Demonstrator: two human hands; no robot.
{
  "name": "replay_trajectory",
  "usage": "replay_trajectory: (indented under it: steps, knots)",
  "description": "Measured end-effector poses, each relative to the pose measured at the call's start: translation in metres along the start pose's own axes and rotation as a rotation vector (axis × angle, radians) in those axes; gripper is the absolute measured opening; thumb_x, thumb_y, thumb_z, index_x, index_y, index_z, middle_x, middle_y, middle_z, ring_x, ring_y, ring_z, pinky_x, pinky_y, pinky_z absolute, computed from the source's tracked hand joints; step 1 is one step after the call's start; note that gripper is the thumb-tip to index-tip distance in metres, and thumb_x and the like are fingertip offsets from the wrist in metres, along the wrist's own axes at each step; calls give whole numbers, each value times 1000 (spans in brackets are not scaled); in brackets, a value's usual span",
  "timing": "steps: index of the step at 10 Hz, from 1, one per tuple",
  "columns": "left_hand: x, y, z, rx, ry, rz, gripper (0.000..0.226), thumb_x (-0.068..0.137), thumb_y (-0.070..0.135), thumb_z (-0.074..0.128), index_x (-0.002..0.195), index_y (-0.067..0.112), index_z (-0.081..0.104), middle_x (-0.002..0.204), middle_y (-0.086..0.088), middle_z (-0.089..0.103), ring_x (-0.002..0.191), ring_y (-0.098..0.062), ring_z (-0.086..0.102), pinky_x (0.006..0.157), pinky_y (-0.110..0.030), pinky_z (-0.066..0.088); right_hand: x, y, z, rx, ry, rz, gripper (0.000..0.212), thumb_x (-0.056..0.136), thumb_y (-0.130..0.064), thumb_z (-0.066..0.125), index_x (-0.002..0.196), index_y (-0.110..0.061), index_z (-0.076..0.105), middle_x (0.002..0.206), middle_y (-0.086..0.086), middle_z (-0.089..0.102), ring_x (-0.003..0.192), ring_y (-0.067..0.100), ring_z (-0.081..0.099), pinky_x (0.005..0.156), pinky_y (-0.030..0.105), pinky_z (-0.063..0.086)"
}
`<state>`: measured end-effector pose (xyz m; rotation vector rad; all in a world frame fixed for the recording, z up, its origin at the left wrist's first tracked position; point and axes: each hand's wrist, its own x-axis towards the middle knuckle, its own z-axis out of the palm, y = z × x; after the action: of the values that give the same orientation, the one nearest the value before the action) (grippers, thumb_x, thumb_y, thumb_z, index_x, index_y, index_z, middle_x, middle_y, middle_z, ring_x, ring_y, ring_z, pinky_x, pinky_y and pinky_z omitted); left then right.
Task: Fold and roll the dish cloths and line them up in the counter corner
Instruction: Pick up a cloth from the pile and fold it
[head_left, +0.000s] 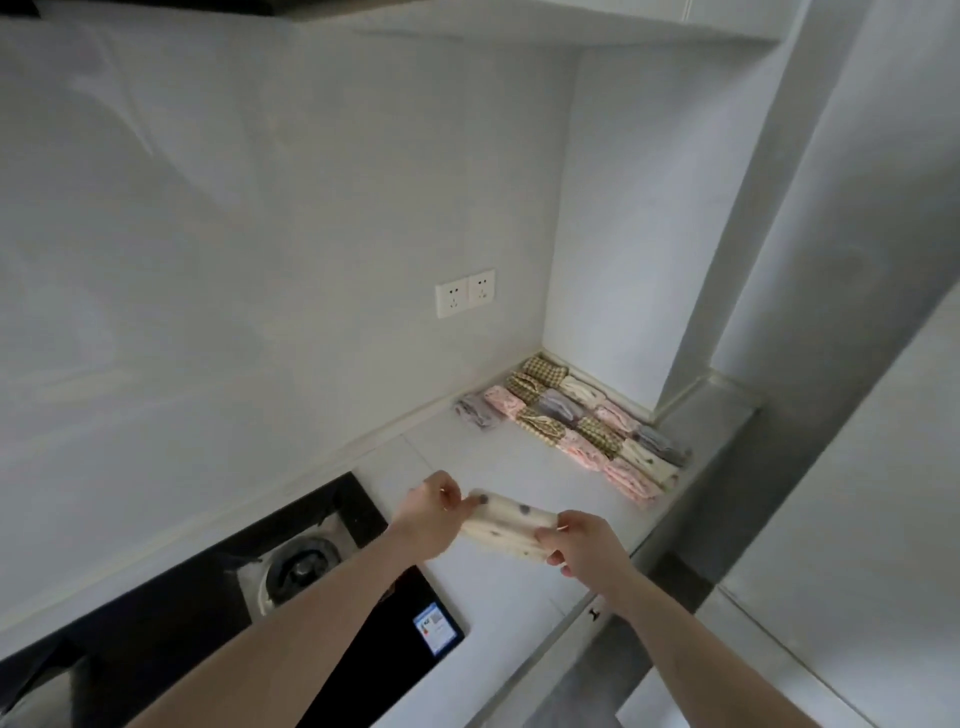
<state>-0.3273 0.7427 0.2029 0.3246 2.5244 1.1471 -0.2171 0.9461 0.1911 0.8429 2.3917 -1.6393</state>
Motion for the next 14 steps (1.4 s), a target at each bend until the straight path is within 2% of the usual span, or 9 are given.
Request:
replay_trajectory:
  steps: [1,3,4,5,9,10,12,13,14]
  knots:
    - [33,7,9,47,-9,2,19,95,44,60,88,29,51,93,0,70,85,-18,64,76,-35,53,37,3,-15,105,41,64,12,91,-21,70,92,-9,68,78,7,71,67,13,65,59,23,49]
    - [83,8,8,60,25,-58,14,98,35,58,107,24,57,103,6,65,94,-18,63,78,-31,52,129,9,-24,242,59,249,8,91,-11,68,93,-4,67,77,12,63,63,17,58,53,25,43]
    - [99,3,6,35,54,-137,10,97,32,58,106,28,56,105,8,64,87,-13,62,63,-24,47,181,26,-24,193,65,292,7,89,-12,68,88,-5,67,71,11,68,62,17,63,51,25,49]
    - [111,-2,5,58,80,-196,10,95,31,59,105,31,56,105,11,65,86,-9,63,67,-24,47,227,36,-26,131,27,348,12,86,-11,66,89,0,70,66,10,67,55,18,59,42,21,43]
    - [127,-18,33,57,212,-422,14,91,26,58,103,30,63,96,14,65,84,-4,61,70,-20,46,388,63,-12,-2,-112,367,18,85,-9,63,67,-7,62,50,5,57,50,18,50,51,28,36]
    - [125,-19,35,54,243,-454,13,89,26,55,97,32,63,91,11,67,79,-5,63,68,-20,47,405,55,-5,-12,-101,347,26,88,-7,62,63,-8,56,50,6,54,43,17,45,46,22,32]
    - [125,-24,26,46,287,-511,14,89,26,57,99,31,67,92,12,70,88,-7,66,83,-27,54,445,69,11,-195,-142,350,29,82,-30,68,64,-6,67,55,9,64,52,23,57,56,30,43]
    - [124,-24,22,41,285,-527,16,88,27,59,101,31,68,93,13,71,89,-7,67,88,-31,56,466,81,16,-313,-118,336,36,82,-45,61,61,-16,56,62,7,61,54,23,53,47,29,38]
    - [120,-24,20,43,276,-532,16,88,28,59,101,32,68,92,14,71,89,-6,67,89,-32,56,468,76,13,-267,-153,267,38,79,-56,58,64,-22,47,70,6,56,52,18,43,50,28,37]
